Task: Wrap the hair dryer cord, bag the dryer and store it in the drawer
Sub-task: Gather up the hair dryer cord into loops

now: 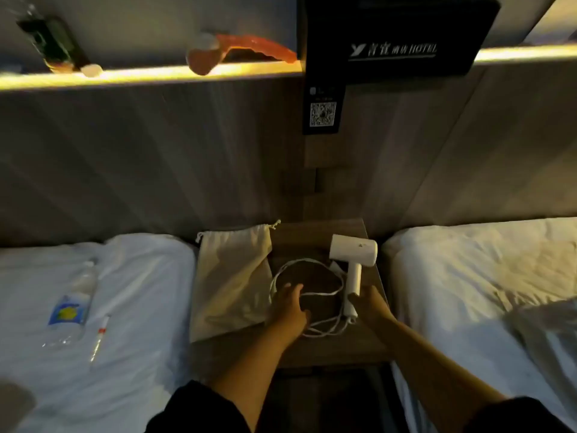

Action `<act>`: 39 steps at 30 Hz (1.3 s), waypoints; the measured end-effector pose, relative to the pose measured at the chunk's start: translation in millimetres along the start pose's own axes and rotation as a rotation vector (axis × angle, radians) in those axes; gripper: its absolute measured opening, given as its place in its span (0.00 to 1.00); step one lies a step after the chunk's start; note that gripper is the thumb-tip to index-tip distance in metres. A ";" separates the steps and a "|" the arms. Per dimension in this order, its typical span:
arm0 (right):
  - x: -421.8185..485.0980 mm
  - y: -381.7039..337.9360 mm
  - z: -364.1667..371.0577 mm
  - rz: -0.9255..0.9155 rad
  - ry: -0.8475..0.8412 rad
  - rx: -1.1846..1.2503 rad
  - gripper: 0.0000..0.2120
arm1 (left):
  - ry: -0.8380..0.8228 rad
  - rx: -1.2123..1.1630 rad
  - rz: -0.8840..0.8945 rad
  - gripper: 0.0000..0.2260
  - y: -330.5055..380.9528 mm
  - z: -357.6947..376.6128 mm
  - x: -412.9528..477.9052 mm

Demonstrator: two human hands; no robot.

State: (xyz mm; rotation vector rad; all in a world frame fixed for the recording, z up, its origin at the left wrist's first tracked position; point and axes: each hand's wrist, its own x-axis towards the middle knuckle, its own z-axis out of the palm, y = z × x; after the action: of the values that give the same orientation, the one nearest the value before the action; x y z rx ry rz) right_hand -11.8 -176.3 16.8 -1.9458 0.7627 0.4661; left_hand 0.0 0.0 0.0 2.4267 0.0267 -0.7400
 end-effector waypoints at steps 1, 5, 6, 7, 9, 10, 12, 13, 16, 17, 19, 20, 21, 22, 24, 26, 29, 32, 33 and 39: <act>12.3 4.5 7.4 0.000 0.026 0.057 0.19 | 0.057 0.038 -0.029 0.27 -3.9 7.3 10.9; 55.7 25.5 33.2 0.037 0.178 0.100 0.31 | 0.182 0.110 -0.112 0.27 -25.8 33.8 56.3; 62.9 29.0 39.8 0.033 0.201 0.095 0.34 | 0.174 0.122 -0.104 0.27 -30.5 39.9 66.8; 71.0 33.1 46.2 0.019 0.223 0.080 0.35 | 0.173 0.139 -0.095 0.27 -35.5 44.0 77.0; 83.2 36.5 57.0 -0.024 0.292 -0.004 0.36 | 0.189 0.180 -0.042 0.28 -42.4 49.5 95.0; 88.9 38.8 61.9 -0.046 0.332 -0.037 0.36 | 0.193 0.222 -0.008 0.28 -45.9 51.8 100.7; 98.9 44.3 71.3 -0.083 0.395 -0.061 0.36 | 0.215 0.368 0.075 0.28 -54.4 60.9 104.9; 103.0 47.8 74.7 -0.104 0.418 -0.071 0.35 | 0.243 0.444 0.114 0.27 -59.6 66.5 103.7; 111.6 57.6 79.3 -0.154 0.470 -0.150 0.30 | 0.349 0.516 0.192 0.24 -69.6 80.6 99.5; 113.1 59.7 79.2 -0.165 0.487 -0.180 0.28 | 0.359 0.510 0.224 0.23 -70.4 82.4 100.3; 114.2 60.5 78.2 -0.171 0.503 -0.253 0.25 | 0.398 0.517 0.297 0.21 -70.1 83.5 102.7; 116.0 60.0 77.3 -0.162 0.495 -0.297 0.24 | 0.440 0.517 0.338 0.20 -70.1 84.4 103.3; 117.0 59.1 76.2 -0.152 0.482 -0.343 0.25 | 0.483 0.504 0.376 0.18 -70.1 85.6 103.5; 118.1 58.8 75.1 -0.156 0.473 -0.385 0.25 | 0.517 0.476 0.408 0.17 -70.4 86.7 104.2; 119.5 59.6 72.9 -0.208 0.493 -0.429 0.26 | 0.542 0.429 0.438 0.17 -71.1 86.4 108.3; 121.1 62.1 70.4 -0.265 0.512 -0.425 0.24 | 0.553 0.417 0.475 0.18 -68.9 82.8 112.6; 118.1 67.0 66.0 -0.361 0.465 -0.467 0.20 | 0.643 0.330 0.583 0.18 -61.4 82.5 106.3; 102.4 83.9 64.8 -0.455 0.446 -0.518 0.18 | 0.748 0.231 0.685 0.16 -58.9 96.3 81.9; 91.9 93.4 65.3 -0.471 0.455 -0.516 0.15 | 0.751 0.197 0.698 0.16 -63.3 103.4 71.7; 24.2 163.9 68.7 -0.458 0.452 -0.340 0.26 | 0.620 -0.104 0.757 0.14 -117.9 158.9 2.3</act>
State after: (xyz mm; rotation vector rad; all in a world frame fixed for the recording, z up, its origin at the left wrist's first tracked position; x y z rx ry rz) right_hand -106.2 -179.7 -135.7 -2.5015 0.5009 -0.1419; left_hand -99.6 9.4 -170.7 2.2112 -0.5568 0.3414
